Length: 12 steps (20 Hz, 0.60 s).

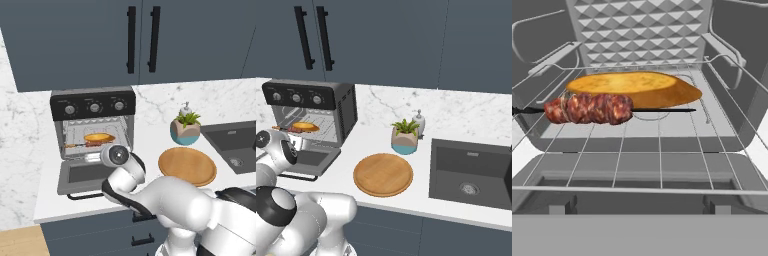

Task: Pick up the kebab skewer and baguette bread, and place them inside the toaster oven. Close the toaster oven door and start by setting the timer.

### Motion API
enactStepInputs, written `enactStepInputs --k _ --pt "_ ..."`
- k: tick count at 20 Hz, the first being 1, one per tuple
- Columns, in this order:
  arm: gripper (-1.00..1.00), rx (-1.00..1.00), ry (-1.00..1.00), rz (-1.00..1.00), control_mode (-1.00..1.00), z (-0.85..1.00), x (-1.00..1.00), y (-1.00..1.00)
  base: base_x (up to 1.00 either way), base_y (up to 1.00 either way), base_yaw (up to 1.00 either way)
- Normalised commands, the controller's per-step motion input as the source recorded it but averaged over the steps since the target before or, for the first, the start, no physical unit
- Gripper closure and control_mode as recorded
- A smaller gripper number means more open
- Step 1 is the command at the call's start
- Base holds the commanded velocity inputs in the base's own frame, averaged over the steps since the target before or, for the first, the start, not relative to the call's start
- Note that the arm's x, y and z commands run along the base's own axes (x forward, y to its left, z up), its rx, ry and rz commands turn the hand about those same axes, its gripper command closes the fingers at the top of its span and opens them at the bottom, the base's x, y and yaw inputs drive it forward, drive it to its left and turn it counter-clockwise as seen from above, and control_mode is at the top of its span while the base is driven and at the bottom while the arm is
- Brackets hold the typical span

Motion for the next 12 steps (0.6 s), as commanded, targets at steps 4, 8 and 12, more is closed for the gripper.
enactStepInputs --k 4,8,12 --pt "-1.0 0.0 0.0 0.0 -1.0 0.0 0.13 0.0 0.0 0.0 0.0" --pt "-1.0 0.0 0.0 0.0 -1.0 0.01 0.07 0.0 0.0 0.0 0.0" --pt "-1.0 0.0 -0.01 0.0 -1.0 0.02 0.05 0.0 0.0 0.0 0.0"
